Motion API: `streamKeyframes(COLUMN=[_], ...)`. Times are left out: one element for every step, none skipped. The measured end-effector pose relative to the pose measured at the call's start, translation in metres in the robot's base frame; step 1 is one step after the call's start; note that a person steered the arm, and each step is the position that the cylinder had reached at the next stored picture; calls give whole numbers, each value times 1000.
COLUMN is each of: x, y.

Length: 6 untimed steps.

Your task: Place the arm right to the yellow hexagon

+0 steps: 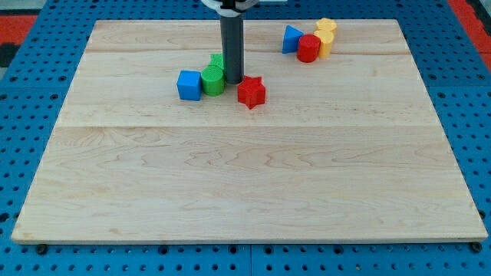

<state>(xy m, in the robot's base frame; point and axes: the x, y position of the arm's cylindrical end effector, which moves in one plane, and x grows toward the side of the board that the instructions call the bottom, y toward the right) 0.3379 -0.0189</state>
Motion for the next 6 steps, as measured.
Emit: streamKeyframes(x=[-3,11,12,-8,-41,-71], y=[67,68,43,127,203,215])
